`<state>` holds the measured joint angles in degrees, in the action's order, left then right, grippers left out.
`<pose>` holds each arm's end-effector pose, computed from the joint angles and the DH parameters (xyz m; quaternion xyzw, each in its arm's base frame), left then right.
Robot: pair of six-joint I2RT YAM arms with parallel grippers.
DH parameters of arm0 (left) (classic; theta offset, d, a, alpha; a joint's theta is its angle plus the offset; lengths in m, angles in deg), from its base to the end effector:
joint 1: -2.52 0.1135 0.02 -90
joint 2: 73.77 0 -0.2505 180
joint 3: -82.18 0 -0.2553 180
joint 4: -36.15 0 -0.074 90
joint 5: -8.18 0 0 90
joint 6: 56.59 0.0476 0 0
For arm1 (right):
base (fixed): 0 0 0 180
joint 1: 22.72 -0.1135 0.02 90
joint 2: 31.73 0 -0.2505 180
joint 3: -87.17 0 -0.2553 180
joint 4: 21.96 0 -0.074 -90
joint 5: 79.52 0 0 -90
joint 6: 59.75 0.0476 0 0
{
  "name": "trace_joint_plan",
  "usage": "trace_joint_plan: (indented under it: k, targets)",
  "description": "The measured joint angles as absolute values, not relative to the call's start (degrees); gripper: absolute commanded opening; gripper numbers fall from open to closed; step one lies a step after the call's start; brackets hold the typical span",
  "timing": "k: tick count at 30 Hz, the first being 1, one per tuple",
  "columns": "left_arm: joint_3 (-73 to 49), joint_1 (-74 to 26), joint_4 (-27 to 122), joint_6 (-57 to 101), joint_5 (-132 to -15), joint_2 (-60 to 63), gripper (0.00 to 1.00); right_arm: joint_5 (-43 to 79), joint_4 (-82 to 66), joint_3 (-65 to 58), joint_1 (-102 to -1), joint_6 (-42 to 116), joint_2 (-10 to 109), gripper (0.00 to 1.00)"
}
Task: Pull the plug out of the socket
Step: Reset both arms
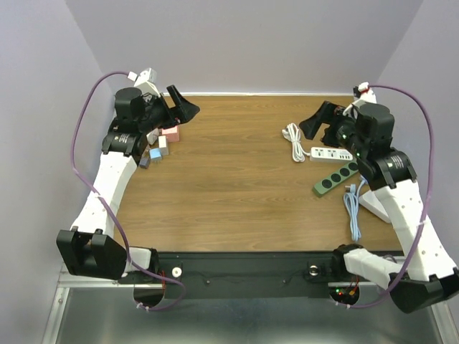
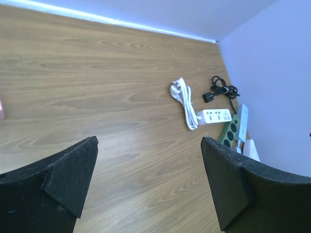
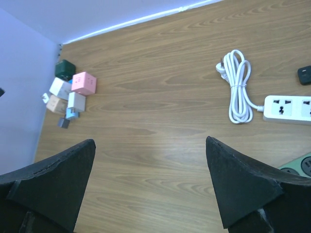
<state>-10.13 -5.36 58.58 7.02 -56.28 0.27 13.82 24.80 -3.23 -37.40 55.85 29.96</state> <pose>0.3090 -0.0635 0.3967 0.0229 0.7539 -0.3474 0.5572 0.2332 0.0640 0.4143 0.0605 0.8109 0.2225 0.5378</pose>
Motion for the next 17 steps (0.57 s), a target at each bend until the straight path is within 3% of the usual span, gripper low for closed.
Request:
trace_joint_plan:
  k: [17]
  targets:
    - [3.4,-6.6,56.9,6.3,-47.5,4.5,0.99,14.9,29.6,-2.7,-37.4,60.7,18.9,1.00]
